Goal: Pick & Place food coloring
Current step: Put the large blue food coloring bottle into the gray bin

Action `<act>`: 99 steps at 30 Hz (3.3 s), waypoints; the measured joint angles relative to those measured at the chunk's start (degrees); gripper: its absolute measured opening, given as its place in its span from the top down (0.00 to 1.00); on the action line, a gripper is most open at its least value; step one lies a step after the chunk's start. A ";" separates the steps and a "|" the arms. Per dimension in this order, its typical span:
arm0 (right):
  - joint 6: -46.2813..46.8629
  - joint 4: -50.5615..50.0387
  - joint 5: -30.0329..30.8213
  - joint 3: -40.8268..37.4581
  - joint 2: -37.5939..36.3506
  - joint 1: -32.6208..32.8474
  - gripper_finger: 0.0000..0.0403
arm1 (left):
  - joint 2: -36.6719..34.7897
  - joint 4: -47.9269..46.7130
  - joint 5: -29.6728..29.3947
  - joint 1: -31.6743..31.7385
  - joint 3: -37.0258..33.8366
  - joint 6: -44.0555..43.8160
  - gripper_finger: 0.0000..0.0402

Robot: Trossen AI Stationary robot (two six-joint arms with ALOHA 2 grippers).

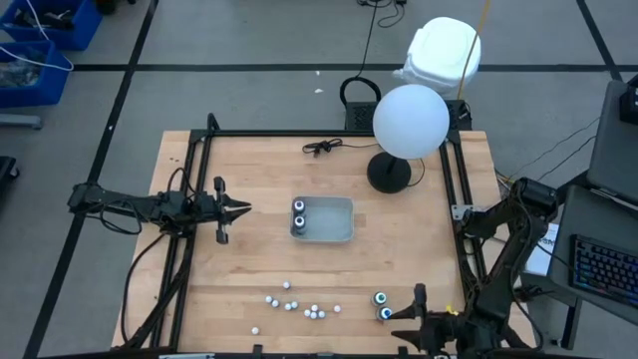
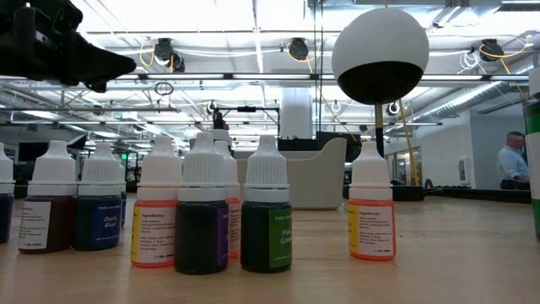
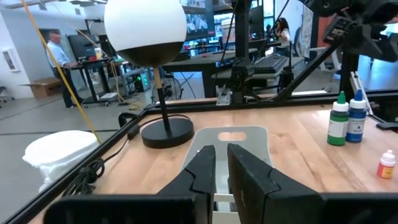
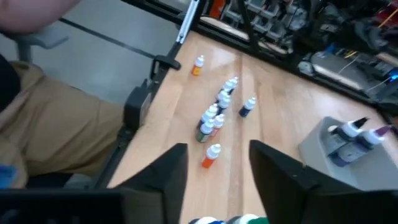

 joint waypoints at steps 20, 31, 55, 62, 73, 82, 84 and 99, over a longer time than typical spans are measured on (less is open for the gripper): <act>8.29 8.98 -11.93 -10.16 -0.98 -5.25 0.53 | 0.00 -0.04 0.02 0.00 0.00 0.94 0.87; 11.12 6.23 -13.77 -10.16 -0.98 -6.41 0.53 | 0.00 -0.04 0.02 0.00 0.00 0.94 0.87; 18.69 1.64 -19.77 -10.19 -0.98 -8.29 0.56 | 0.00 -0.02 0.02 -0.02 0.02 0.75 0.87; 18.01 1.50 -20.28 -10.19 -0.98 -8.32 0.60 | 0.00 -0.02 0.02 -0.02 0.02 0.75 0.87; 17.77 1.35 -21.24 -10.19 -0.96 -9.01 0.65 | 0.00 -0.02 0.02 -0.02 0.02 0.75 0.87; 20.36 -1.28 -22.29 -10.14 -0.85 -9.76 0.68 | 0.00 -0.05 0.02 -0.02 0.02 1.01 0.87; 20.10 -1.10 -22.43 -10.12 -0.81 -9.78 0.68 | 0.00 -0.05 0.00 -0.01 0.02 1.10 0.87; 19.06 -0.87 -23.96 -10.10 -0.77 -9.82 0.73 | 0.00 -0.44 0.00 -0.02 0.02 1.05 0.87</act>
